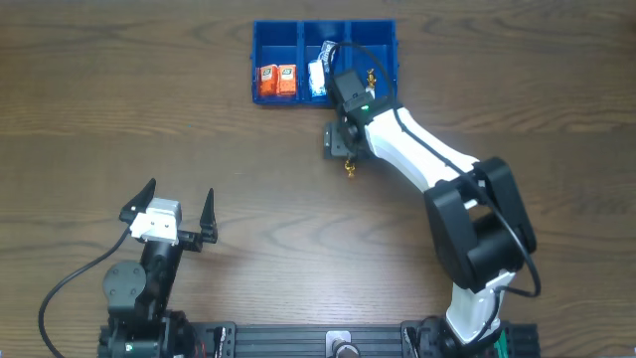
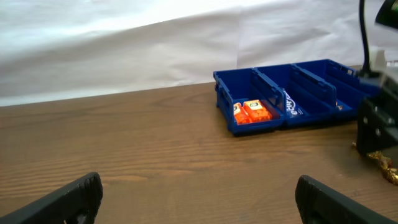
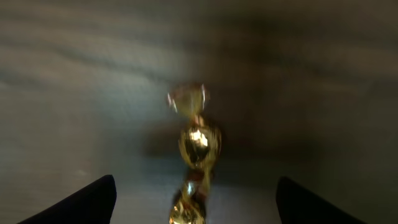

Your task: Sort Candies Into Trays

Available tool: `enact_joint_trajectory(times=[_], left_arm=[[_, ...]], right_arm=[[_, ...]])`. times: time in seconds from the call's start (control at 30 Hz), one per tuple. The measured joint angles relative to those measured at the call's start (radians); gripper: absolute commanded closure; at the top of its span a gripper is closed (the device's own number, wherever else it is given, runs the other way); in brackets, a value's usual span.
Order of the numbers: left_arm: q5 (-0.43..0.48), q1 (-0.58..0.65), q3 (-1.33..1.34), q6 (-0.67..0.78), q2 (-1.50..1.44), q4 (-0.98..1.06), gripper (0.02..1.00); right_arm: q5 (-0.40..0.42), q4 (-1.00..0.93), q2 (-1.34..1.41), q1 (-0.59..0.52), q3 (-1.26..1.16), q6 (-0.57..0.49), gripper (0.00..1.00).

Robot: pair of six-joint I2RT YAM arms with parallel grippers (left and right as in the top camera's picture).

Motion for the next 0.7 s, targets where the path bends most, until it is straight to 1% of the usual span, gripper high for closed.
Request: enact_joint_trajectory(times=[0.17, 0.33, 0.4, 0.53, 0.7], left_arm=[[0.0, 0.0, 0.0, 0.0, 0.0, 0.0, 0.023], [0.0, 0.0, 0.0, 0.0, 0.0, 0.0, 0.025], [0.0, 0.0, 0.0, 0.0, 0.0, 0.0, 0.023], [0.0, 0.0, 0.0, 0.0, 0.0, 0.0, 0.023], [0.0, 0.0, 0.0, 0.0, 0.0, 0.0, 0.023]], right_arm=[[-0.002, -0.08, 0.021, 0.031, -0.007, 0.031, 0.165], [-0.012, -0.1, 0.021, 0.033, -0.007, 0.044, 0.172], [-0.013, -0.099, 0.021, 0.034, -0.008, 0.048, 0.207], [-0.019, -0.096, 0.021, 0.034, -0.011, 0.059, 0.332], [-0.023, -0.079, 0.021, 0.034, -0.017, 0.061, 0.38]])
